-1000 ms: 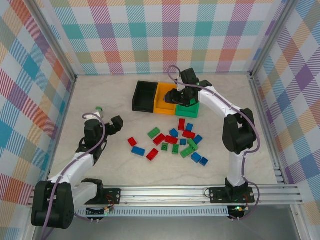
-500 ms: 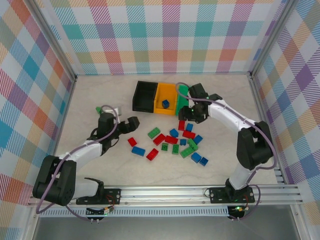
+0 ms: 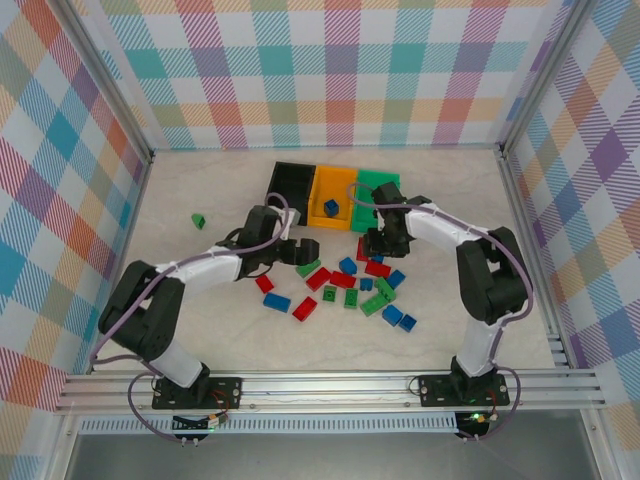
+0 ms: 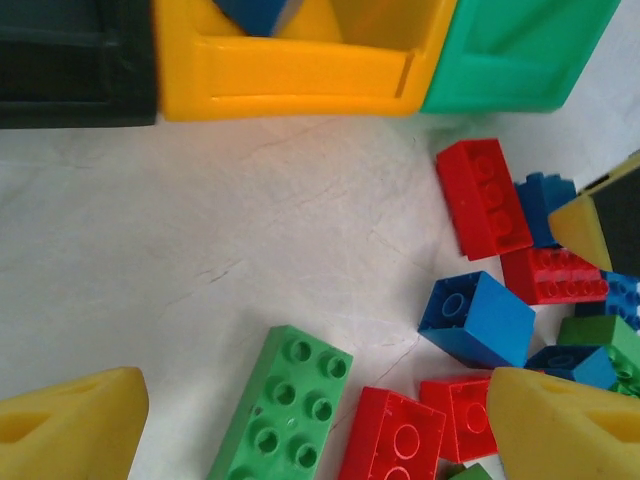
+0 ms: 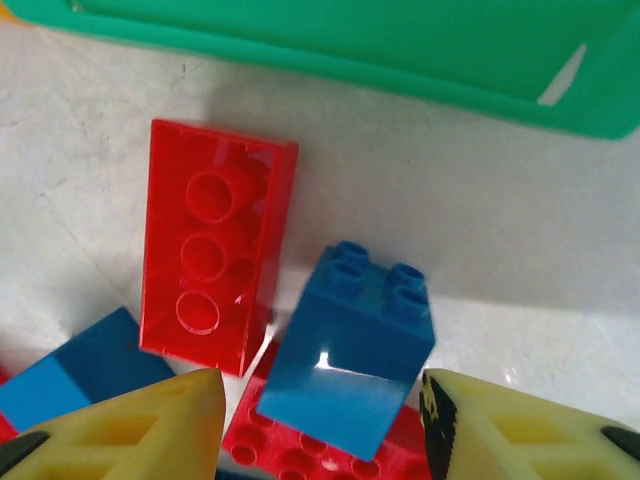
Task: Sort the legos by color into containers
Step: Pick up the lego from the center of the table.
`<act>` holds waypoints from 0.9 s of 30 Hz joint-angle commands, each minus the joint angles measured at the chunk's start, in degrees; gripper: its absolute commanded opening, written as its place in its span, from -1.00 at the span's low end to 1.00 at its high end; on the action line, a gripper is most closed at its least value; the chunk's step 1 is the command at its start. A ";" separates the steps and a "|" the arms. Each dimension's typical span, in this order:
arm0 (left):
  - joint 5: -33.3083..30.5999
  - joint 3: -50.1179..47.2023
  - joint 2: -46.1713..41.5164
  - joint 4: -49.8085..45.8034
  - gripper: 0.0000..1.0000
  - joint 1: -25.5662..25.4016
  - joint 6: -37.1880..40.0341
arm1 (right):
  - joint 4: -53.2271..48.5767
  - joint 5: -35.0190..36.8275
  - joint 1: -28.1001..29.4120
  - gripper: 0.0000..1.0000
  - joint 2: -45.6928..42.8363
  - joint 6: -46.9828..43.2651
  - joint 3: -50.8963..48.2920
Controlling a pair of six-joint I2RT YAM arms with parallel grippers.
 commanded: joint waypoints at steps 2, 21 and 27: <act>-1.98 3.14 1.63 -8.59 0.75 -2.03 5.35 | -0.41 1.35 -0.16 0.08 1.60 0.78 1.49; -8.64 -1.21 -4.29 -4.91 0.77 -3.11 3.79 | -0.31 -1.58 0.37 -0.45 -4.35 0.54 5.68; -8.72 -2.40 -4.88 -3.46 0.81 -1.76 1.56 | -1.39 -6.09 0.82 -0.44 0.02 1.39 15.93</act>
